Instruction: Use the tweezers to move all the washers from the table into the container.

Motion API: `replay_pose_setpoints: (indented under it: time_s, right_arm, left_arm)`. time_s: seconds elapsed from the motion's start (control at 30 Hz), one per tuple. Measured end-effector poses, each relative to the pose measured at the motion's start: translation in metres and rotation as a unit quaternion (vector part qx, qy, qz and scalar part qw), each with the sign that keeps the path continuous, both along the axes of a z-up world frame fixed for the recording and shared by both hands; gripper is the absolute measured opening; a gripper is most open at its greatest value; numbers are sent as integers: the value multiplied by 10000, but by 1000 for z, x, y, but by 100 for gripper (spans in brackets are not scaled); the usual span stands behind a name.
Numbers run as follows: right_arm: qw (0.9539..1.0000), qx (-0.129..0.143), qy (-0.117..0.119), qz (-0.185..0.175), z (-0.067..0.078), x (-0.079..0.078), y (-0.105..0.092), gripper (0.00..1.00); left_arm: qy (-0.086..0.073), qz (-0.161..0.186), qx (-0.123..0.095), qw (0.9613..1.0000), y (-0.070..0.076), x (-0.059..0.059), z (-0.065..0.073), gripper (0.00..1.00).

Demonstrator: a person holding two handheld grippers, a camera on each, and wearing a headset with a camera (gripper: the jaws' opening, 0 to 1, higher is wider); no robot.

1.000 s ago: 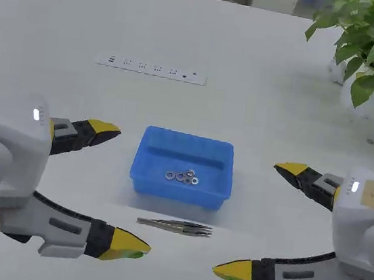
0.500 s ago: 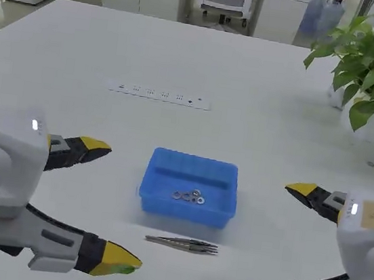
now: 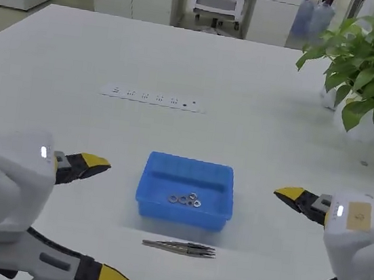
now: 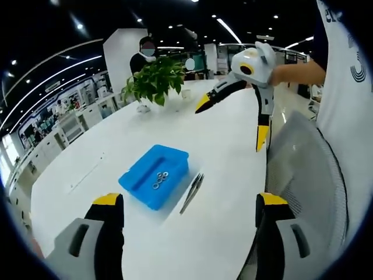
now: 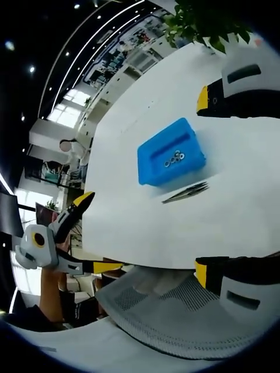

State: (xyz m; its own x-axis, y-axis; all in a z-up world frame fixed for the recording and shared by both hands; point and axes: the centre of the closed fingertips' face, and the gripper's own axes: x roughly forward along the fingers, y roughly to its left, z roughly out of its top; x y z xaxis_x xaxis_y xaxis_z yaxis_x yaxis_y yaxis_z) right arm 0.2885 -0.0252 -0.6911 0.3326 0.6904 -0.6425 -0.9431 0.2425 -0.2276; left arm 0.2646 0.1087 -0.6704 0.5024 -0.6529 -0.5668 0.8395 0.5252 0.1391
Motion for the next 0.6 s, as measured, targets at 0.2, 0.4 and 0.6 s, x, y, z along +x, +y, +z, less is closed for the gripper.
replay_pose_setpoints:
  time_s: [0.2,0.4,0.6]
  right_arm:
    - [9999,-58,116,12,-3,-3,1,100]
    - [9997,-75,218,58,-4,-7,4,100]
    - [9993,16,370,19,-3,-11,5,100]
  left_arm:
    - [42,201,43,9998,7,3,2,99]
    - [-2,248,-19,9997,10,5,10,99]
    - [-33,238,88,9997,15,7,13,99]
